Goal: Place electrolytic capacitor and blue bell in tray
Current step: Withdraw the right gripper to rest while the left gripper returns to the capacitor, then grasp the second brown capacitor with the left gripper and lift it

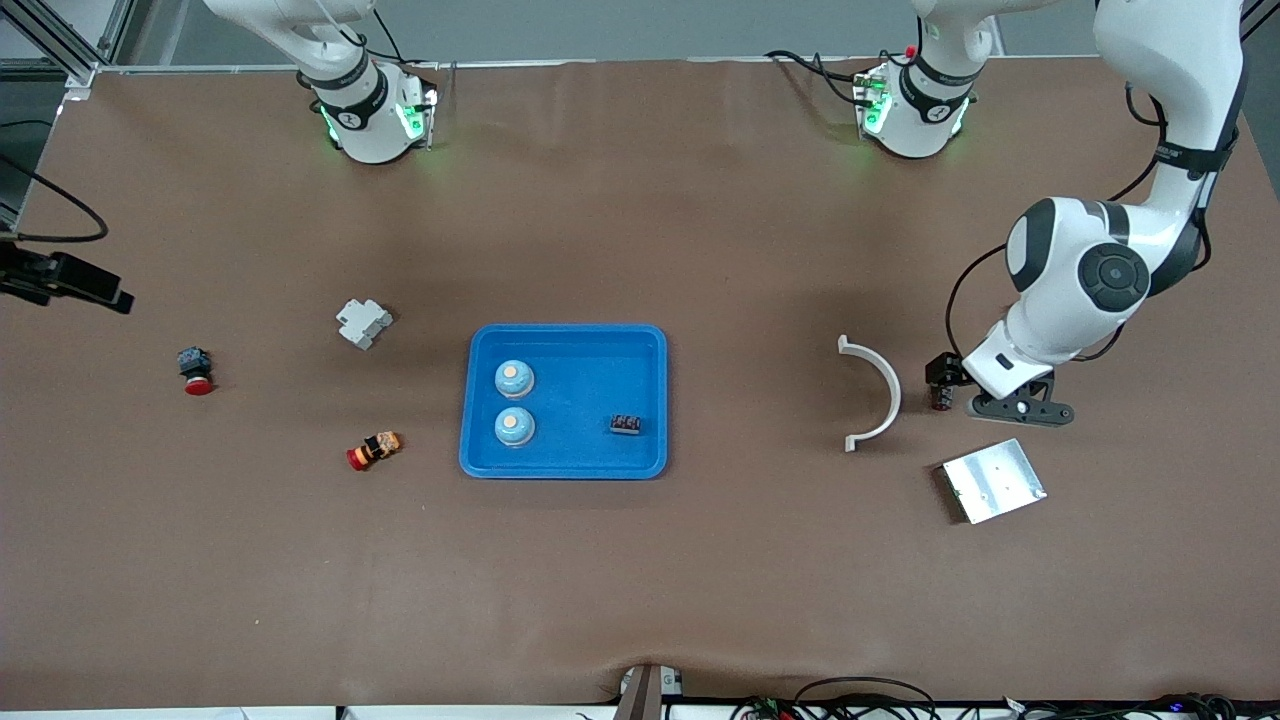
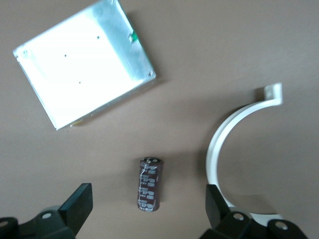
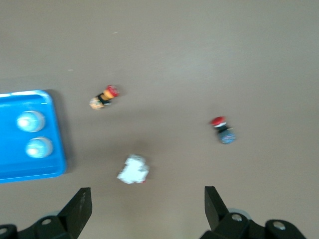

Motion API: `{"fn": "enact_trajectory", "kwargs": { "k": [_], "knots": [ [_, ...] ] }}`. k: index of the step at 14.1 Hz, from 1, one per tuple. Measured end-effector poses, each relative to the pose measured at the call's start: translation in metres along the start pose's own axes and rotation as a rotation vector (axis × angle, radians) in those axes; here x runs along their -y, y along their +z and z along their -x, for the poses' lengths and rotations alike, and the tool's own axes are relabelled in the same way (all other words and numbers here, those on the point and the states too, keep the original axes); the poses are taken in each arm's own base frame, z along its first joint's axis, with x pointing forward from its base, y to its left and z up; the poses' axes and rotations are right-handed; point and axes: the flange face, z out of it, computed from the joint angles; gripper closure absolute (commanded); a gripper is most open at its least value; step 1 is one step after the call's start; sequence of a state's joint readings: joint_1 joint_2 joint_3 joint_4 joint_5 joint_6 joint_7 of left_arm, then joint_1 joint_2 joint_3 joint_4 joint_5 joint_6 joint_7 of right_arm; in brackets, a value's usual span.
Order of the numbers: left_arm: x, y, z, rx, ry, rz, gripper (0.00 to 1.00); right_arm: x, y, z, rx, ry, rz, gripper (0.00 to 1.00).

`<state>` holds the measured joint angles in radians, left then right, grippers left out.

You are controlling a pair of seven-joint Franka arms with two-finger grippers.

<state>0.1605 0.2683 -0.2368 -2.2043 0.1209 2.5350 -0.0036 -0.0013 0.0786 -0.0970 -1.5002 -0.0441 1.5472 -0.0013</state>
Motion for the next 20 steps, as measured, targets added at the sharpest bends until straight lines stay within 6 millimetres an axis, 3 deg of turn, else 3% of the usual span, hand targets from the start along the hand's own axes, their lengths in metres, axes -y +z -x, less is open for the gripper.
{"fn": "enact_trajectory", "kwargs": {
  "k": [3, 8, 15, 20],
  "knots": [
    [0.0, 0.014, 0.013, 0.009, 0.003, 0.005, 0.0, 0.023, -0.004, 0.0, -0.008, -0.047, 0.033, 0.0],
    [-0.003, 0.033, 0.02, 0.041, 0.006, 0.017, 0.0, 0.033, -0.002, -0.001, -0.002, -0.034, -0.027, 0.0],
    [-0.007, 0.07, 0.026, 0.037, 0.023, 0.034, 0.0, 0.024, -0.001, -0.001, -0.001, -0.004, -0.036, 0.0],
    [0.01, 0.085, 0.03, 0.024, 0.028, 0.024, 0.0, 0.01, 0.0, -0.002, 0.002, 0.02, -0.04, 0.0]
  ]
}}
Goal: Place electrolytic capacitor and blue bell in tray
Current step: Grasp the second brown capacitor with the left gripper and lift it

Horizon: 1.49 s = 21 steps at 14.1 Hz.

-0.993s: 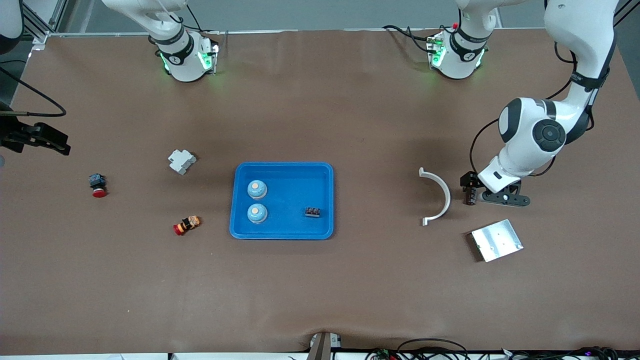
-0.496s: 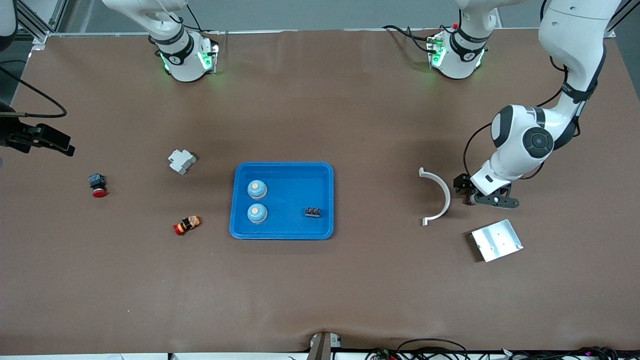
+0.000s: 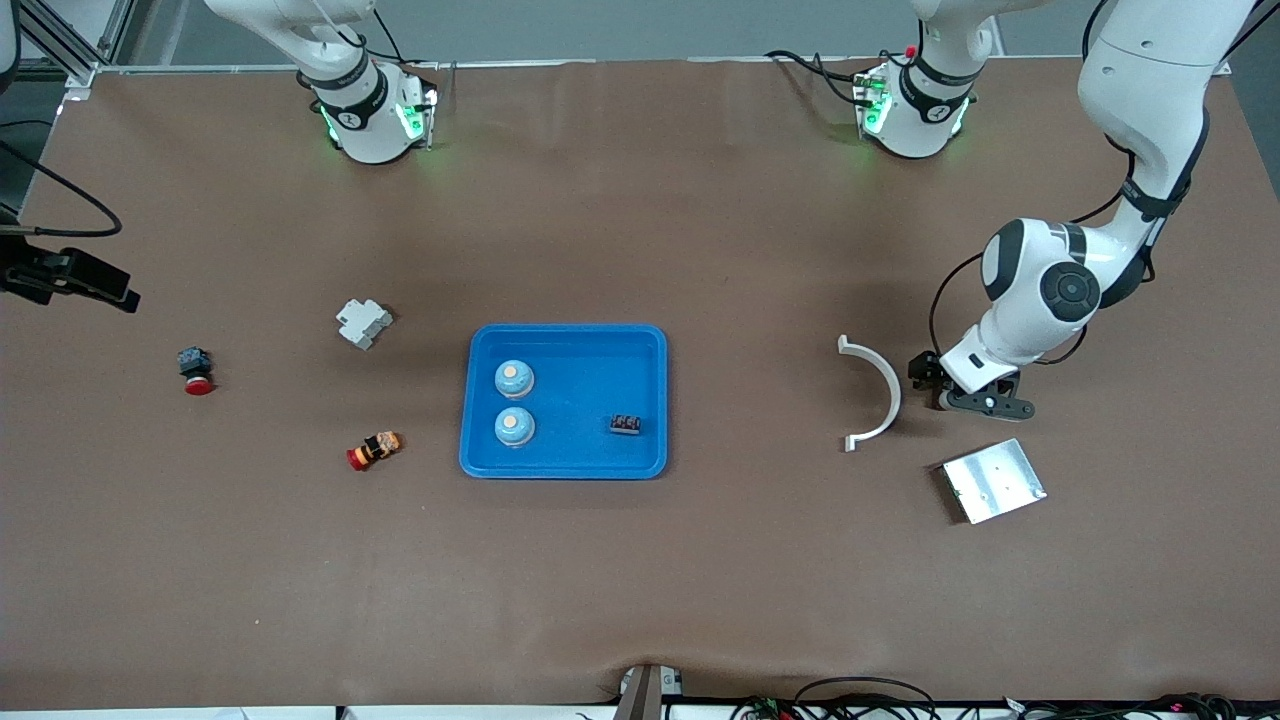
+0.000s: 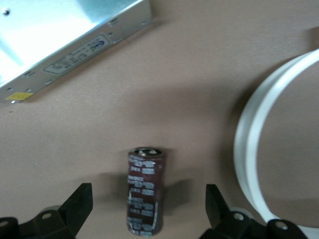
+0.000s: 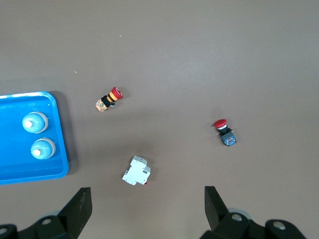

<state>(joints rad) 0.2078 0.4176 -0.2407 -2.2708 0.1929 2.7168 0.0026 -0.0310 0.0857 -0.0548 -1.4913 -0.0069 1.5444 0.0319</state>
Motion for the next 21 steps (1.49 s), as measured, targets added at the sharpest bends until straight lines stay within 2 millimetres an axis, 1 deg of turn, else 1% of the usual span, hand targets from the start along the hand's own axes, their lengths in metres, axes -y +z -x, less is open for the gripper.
{"fn": "enact_trajectory", "kwargs": {
  "k": [1, 4, 5, 6, 7, 8, 13, 16, 18, 21],
  "knots": [
    [0.003, 0.003, 0.001, -0.002, -0.005, 0.002, 0.0, -0.003, 0.0, 0.0, 0.0, 0.005, -0.003, 0.0],
    [0.005, 0.008, 0.002, -0.003, -0.01, 0.006, 0.01, 0.001, 0.0, 0.0, -0.001, 0.002, -0.007, 0.0],
    [0.005, 0.008, 0.002, -0.002, -0.01, 0.006, 0.22, 0.001, -0.001, 0.0, -0.004, 0.002, -0.008, 0.0],
    [0.005, 0.008, 0.002, -0.002, -0.009, 0.006, 0.57, 0.001, -0.003, 0.0, -0.007, 0.003, -0.011, 0.0],
    [0.005, 0.008, 0.002, -0.003, -0.01, 0.006, 0.88, 0.001, -0.004, 0.0, -0.009, 0.004, -0.019, 0.0],
    [0.005, 0.008, 0.002, -0.003, -0.01, 0.006, 1.0, 0.001, -0.006, 0.0, -0.012, 0.005, -0.024, 0.0],
    [0.013, 0.005, 0.002, -0.011, -0.023, 0.003, 1.0, 0.001, -0.019, 0.0, -0.042, 0.006, -0.036, 0.0],
    [0.022, 0.004, 0.003, -0.012, -0.067, 0.002, 1.0, 0.003, -0.02, 0.0, -0.044, 0.004, -0.042, 0.0],
    [0.028, 0.003, 0.003, -0.018, -0.173, 0.002, 1.0, 0.003, -0.02, 0.0, -0.044, 0.004, -0.042, 0.0],
    [0.028, -0.009, -0.003, -0.041, -0.395, 0.001, 1.0, -0.002, -0.02, -0.001, -0.045, 0.012, -0.042, 0.0]
  ]
}}
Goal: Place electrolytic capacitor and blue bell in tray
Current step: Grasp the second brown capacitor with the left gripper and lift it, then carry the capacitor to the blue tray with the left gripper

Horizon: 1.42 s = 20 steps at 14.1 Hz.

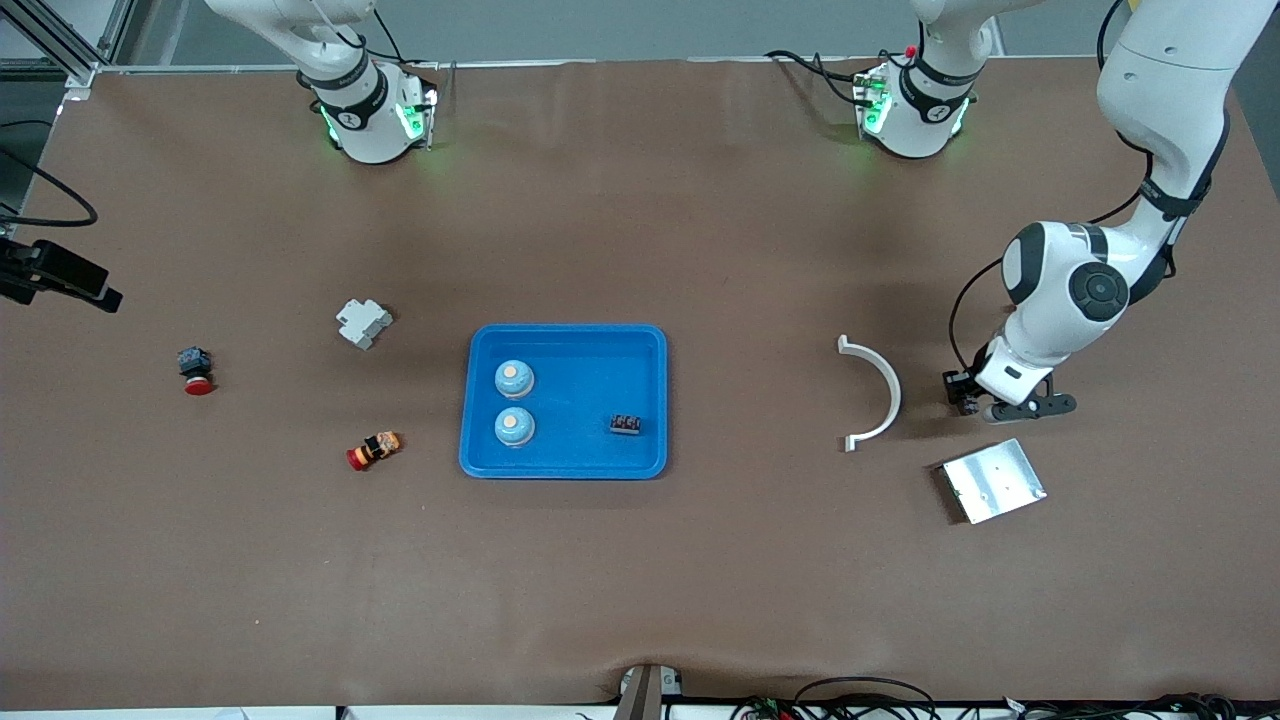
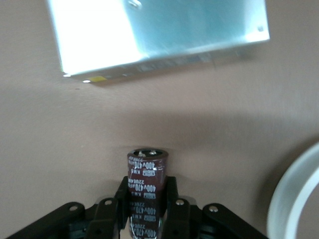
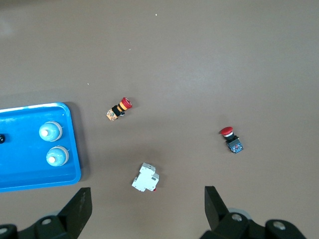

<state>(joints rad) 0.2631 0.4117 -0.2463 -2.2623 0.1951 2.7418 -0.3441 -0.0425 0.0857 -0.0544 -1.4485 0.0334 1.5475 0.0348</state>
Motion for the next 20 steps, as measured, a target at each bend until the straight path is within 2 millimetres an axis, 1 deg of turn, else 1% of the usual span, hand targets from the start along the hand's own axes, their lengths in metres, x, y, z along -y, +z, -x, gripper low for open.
{"fn": "enact_trajectory", "kwargs": {
  "k": [3, 5, 7, 8, 10, 11, 14, 20],
  "knots": [
    [-0.017, -0.019, -0.003, -0.011, -0.139, 0.004, 1.0, -0.002, 0.0, 0.0, 0.002, 0.003, 0.0, 0.0],
    [-0.03, -0.038, -0.01, -0.002, -0.229, -0.006, 1.0, 0.001, 0.0, 0.0, 0.003, -0.002, -0.001, 0.0],
    [-0.049, -0.061, -0.02, 0.032, -0.323, -0.016, 1.0, 0.002, 0.0, 0.0, 0.003, -0.004, -0.001, 0.0],
    [-0.063, -0.074, -0.025, 0.049, -0.383, -0.015, 1.0, 0.002, 0.0, 0.0, 0.004, -0.004, -0.001, 0.0],
    [-0.1, -0.094, -0.025, 0.066, -0.496, -0.004, 1.0, 0.002, 0.0, 0.0, 0.003, -0.004, -0.001, 0.0],
    [-0.122, -0.101, -0.021, 0.068, -0.553, 0.007, 1.0, 0.002, 0.0, 0.0, 0.004, -0.004, -0.001, 0.0],
    [-0.181, -0.116, 0.001, 0.081, -0.714, 0.039, 1.0, 0.003, 0.0, 0.0, 0.003, -0.005, -0.001, 0.0],
    [-0.284, -0.143, 0.044, 0.1, -1.028, 0.083, 1.0, 0.002, 0.0, 0.0, 0.003, -0.005, -0.001, 0.0]
  ]
}}
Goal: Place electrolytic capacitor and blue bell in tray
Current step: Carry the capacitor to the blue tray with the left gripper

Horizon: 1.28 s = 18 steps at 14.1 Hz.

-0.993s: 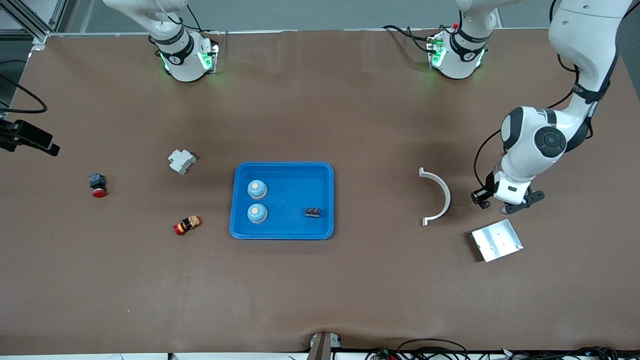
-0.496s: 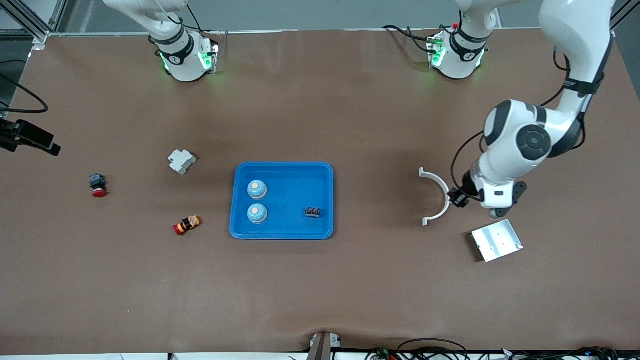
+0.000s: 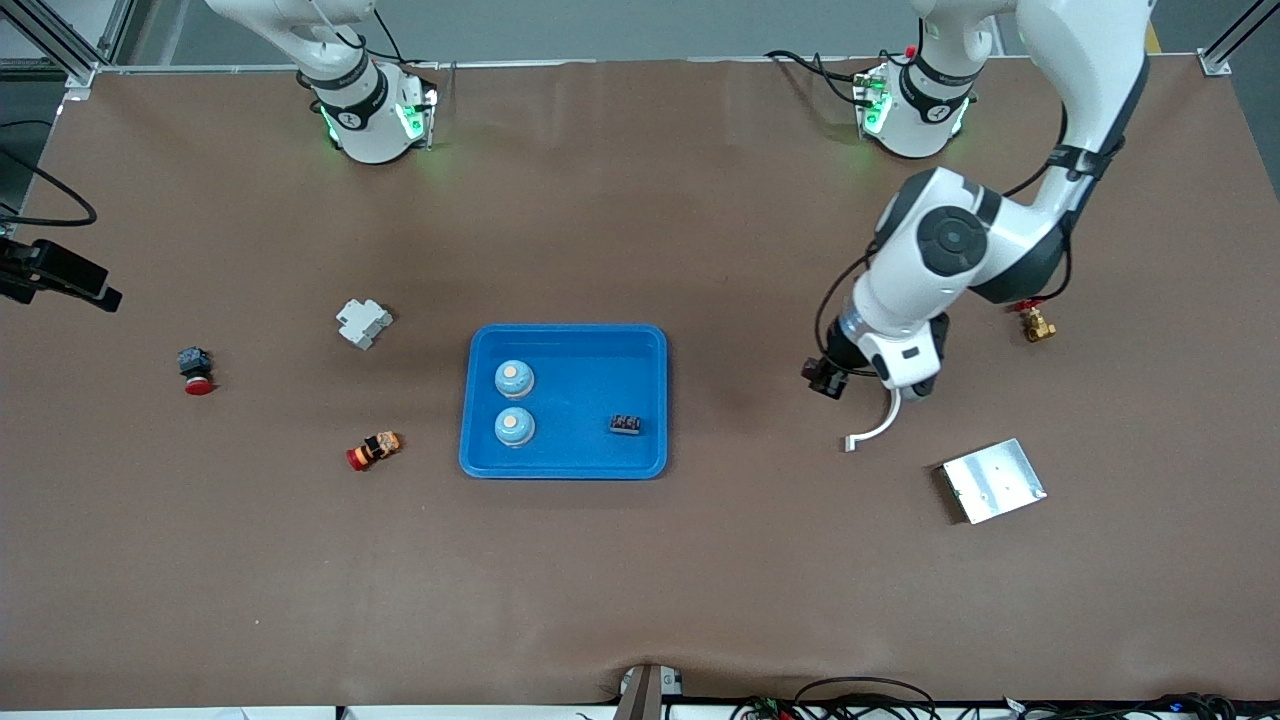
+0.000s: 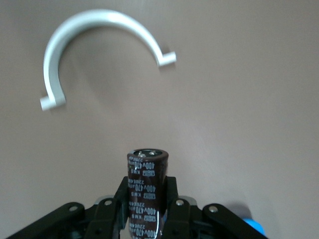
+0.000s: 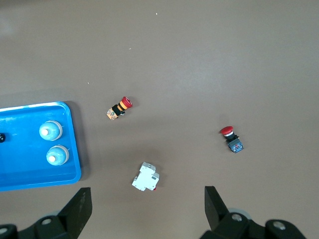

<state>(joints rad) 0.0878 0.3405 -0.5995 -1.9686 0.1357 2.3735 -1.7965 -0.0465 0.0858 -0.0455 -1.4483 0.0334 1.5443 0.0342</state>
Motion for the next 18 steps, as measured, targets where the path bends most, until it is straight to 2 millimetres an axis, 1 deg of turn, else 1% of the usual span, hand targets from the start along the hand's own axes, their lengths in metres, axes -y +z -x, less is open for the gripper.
{"fn": "enact_trajectory", "kwargs": {
  "k": [2, 4, 7, 10, 13, 15, 18],
  "knots": [
    [-0.004, 0.0, 0.035, 0.011, -0.071, 0.005, 1.0, 0.0, 0.0, 0.0, 0.0, 0.0, 0.0, 0.0],
    [-0.008, 0.005, 0.062, 0.004, -0.127, 0.01, 1.0, 0.0, 0.0, 0.0, 0.0, 0.0, 0.0, 0.0],
    [-0.014, 0.021, 0.102, -0.025, -0.196, -0.001, 1.0, 0.0, 0.0, 0.0, 0.0, 0.0, 0.0, 0.0],
    [-0.028, 0.04, 0.141, -0.062, -0.257, -0.015, 1.0, 0.001, 0.0, 0.0, 0.0, -0.002, 0.0, 0.0],
    [-0.037, 0.066, 0.168, -0.086, -0.295, -0.012, 1.0, 0.0, 0.001, 0.001, 0.011, -0.003, 0.005, 0.0],
    [-0.038, 0.086, 0.186, -0.129, -0.309, 0.004, 1.0, -0.001, 0.001, 0.002, 0.013, -0.033, 0.017, 0.0],
    [-0.037, 0.111, 0.213, -0.16, -0.316, 0.021, 1.0, -0.004, 0.0, 0.002, 0.014, -0.083, 0.02, 0.0]
  ]
}}
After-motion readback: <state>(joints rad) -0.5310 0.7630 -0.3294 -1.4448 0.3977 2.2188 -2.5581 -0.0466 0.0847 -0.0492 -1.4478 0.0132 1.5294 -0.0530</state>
